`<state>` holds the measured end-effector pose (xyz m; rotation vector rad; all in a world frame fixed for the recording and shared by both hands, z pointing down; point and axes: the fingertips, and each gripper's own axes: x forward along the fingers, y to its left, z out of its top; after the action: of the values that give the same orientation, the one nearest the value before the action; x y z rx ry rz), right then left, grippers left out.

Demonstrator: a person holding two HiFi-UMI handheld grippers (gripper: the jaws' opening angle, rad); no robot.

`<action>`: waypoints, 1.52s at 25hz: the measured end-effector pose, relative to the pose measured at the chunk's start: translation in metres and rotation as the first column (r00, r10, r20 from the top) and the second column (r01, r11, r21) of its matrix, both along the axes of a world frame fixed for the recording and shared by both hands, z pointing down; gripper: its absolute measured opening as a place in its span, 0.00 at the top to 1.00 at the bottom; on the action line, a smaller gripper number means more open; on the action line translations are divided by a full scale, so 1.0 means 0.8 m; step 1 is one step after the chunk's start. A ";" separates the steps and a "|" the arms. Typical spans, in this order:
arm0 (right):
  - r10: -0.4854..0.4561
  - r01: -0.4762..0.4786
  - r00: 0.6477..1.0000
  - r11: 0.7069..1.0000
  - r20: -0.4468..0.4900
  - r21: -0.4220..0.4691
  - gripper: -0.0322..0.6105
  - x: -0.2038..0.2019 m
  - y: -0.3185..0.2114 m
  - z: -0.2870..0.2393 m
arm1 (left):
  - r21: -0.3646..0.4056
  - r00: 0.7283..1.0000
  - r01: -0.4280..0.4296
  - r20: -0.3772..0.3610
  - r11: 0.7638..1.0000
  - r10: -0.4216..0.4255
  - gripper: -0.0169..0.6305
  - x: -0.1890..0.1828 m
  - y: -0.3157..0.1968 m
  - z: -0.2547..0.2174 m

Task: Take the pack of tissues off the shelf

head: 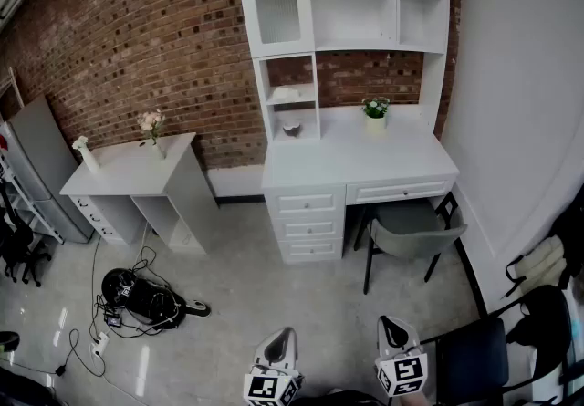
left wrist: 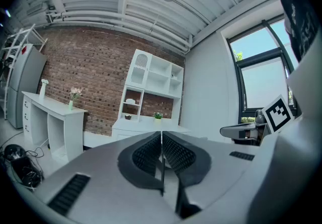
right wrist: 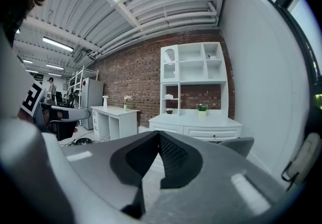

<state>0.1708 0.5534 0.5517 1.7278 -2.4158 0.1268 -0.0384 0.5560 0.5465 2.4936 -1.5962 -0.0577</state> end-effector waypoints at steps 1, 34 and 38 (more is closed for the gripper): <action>0.002 -0.002 1.000 1.000 0.011 0.004 0.95 0.000 -0.001 -0.002 | 0.002 1.000 -0.001 0.004 1.000 0.001 0.95 0.000 -0.001 -0.001; 0.038 -0.039 0.999 0.998 0.033 0.039 0.95 0.013 -0.045 -0.010 | 0.132 0.997 0.074 0.013 0.989 -0.076 0.95 -0.028 -0.048 -0.034; 0.041 -0.042 0.999 0.998 0.028 0.036 0.95 0.008 -0.075 -0.009 | 0.131 0.997 0.074 0.012 0.989 -0.076 0.95 -0.033 -0.080 -0.031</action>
<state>0.1769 0.4938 0.5443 1.8043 -2.4166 0.1125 -0.0649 0.4921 0.5215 2.5350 -1.7456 -0.1563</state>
